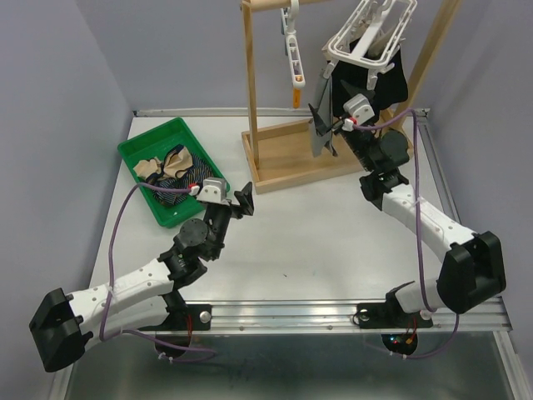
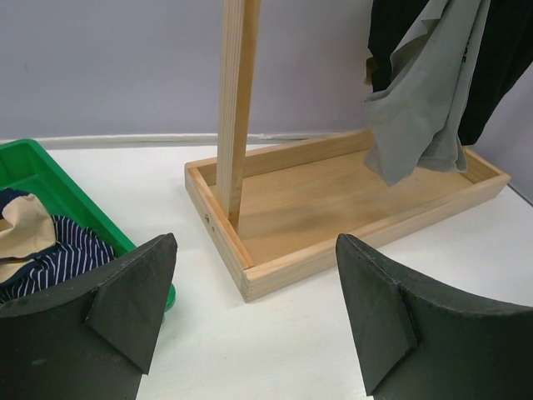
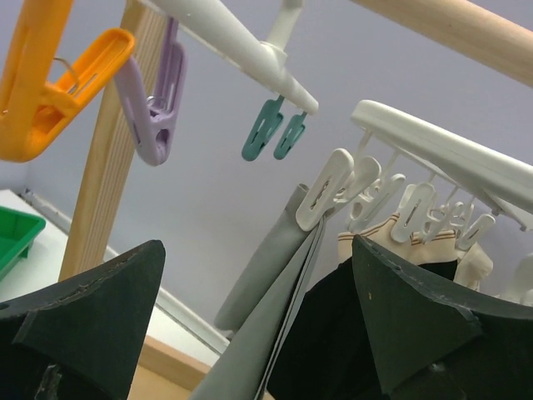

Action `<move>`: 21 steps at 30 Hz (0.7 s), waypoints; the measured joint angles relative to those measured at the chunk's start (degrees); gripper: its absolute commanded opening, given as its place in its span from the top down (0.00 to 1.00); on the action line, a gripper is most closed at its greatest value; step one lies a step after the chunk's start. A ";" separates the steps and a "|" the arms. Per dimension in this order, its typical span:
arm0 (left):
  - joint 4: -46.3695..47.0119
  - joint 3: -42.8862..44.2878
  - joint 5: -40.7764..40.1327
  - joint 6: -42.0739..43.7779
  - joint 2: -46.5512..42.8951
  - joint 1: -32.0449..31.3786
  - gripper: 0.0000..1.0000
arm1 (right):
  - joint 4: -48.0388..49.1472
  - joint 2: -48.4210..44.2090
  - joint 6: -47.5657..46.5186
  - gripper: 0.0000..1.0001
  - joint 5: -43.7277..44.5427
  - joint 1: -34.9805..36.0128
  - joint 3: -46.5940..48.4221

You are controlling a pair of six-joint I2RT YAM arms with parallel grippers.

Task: Remove the underwear clipped to the hanger
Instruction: Remove the underwear from the hanger.

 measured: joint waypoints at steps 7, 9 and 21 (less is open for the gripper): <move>-0.17 -0.13 1.42 -0.50 0.11 1.07 0.11 | 5.55 3.91 2.27 0.04 1.95 0.00 0.02; -0.20 -0.13 1.73 -0.55 0.22 1.38 0.11 | 6.75 4.94 2.58 0.05 1.95 0.00 0.04; -0.20 -0.13 2.95 -0.90 1.03 2.54 0.11 | 9.81 10.88 3.96 0.09 4.37 0.00 5.97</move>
